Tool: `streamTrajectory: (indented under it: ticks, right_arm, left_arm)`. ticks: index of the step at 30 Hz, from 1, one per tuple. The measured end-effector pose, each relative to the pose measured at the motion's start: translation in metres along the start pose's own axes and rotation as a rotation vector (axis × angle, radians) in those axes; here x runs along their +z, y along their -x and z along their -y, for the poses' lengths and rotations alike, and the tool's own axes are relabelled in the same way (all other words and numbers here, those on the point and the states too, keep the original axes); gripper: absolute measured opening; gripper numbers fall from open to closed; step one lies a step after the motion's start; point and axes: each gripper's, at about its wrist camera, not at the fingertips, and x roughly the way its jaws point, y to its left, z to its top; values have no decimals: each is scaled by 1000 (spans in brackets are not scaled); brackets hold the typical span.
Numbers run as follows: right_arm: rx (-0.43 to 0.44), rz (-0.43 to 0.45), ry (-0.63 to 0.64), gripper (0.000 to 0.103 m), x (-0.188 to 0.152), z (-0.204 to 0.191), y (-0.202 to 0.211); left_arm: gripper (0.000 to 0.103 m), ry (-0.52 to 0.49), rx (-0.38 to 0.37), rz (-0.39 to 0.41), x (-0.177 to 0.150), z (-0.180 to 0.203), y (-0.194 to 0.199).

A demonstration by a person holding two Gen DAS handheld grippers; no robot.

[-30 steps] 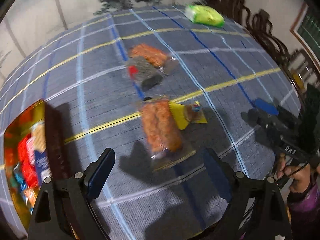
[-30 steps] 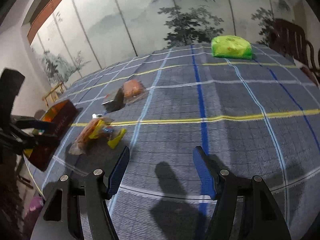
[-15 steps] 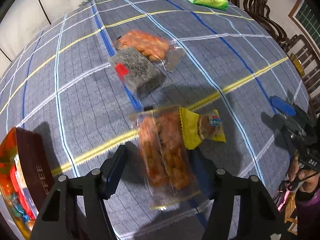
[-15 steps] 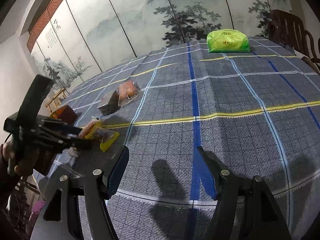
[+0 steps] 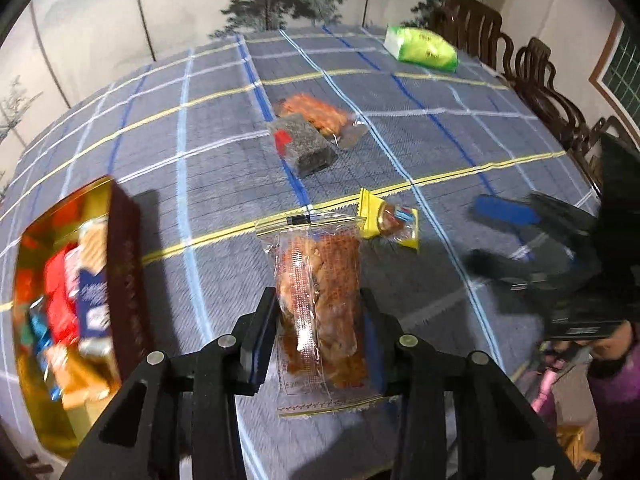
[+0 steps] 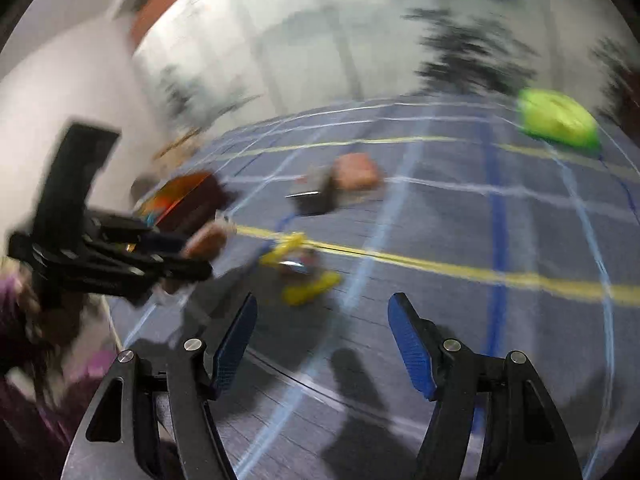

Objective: Organize snacks
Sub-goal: 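Grasp the biscuit bag with the left gripper while the right gripper grasps the yellow packet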

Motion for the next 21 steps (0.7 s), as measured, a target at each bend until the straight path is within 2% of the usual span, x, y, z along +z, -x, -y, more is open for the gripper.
streamTrajectory:
  ticks: [5,14,16,17,18,21]
  right_arm:
    - [13,-66,189,69,16,-29,-33]
    - [0,-170,258,65,35,-28,-78]
    - [-8,-192,279,52,34,-30,-84]
    - [-12,-212,280,36,34,-30,-88]
    - [-35,-204,288,25,34,-30,-89]
    - [-51,-212,232,25,35,-27,-89]
  left_arm:
    - [35,38,-9,26,-8,-5,23]
    - [35,63,-22,49,-19,-10,42]
    - [35,66,-15,56,-20,-11,46]
    - [35,70,-17,59,-21,-12,47]
    - [35,75,-17,63,-21,-13,49]
    - [35,93,-15,81,-22,-18,57]
